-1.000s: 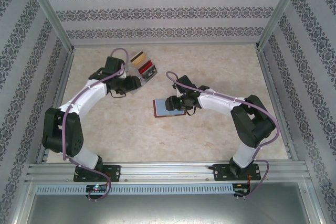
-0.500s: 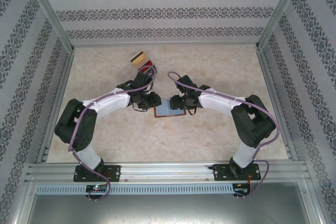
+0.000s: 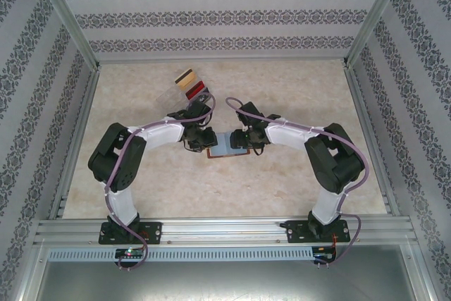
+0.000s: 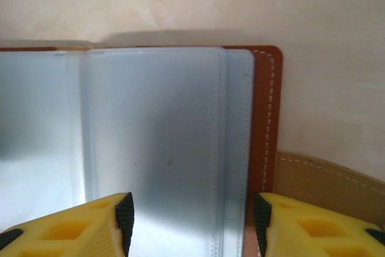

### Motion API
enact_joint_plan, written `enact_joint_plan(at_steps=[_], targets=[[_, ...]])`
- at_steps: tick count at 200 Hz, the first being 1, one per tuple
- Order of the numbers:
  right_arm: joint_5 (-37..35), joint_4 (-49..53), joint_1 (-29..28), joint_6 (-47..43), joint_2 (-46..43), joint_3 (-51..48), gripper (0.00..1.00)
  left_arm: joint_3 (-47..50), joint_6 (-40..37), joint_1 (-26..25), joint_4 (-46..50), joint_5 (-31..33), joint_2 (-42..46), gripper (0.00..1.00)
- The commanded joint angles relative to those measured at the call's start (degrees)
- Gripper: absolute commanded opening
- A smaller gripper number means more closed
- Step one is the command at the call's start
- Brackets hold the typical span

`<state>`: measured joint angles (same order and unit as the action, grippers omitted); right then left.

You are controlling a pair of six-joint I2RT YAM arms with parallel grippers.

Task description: Take the credit cards out of the card holder

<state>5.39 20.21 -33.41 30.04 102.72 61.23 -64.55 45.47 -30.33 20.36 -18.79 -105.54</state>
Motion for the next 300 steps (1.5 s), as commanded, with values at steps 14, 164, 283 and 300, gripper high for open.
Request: enact_joint_plan(at_steps=[14,164,283,300], targets=[[1.8,0.7,0.7,0.3,1.3,-0.4,0.53,-1.1,0.7,-0.5,-0.3,0.6,-1.7,0.21],[5.0,0.4,0.6,0.2,-0.1,0.1,0.32,-3.3,-0.2,-0.6,-1.8,-5.6,-4.6,0.15],[-13.8,-2.3,6.8,-6.9,-32.6,-6.5,0.98,-1.3,-10.0,7.0,14.1,37.7,28.9,0.97],[-21.7,-1.9,9.5,-8.1,-35.7,-7.3,0.98,3.4,-14.9,8.9,10.1,45.1,33.8,0.99]])
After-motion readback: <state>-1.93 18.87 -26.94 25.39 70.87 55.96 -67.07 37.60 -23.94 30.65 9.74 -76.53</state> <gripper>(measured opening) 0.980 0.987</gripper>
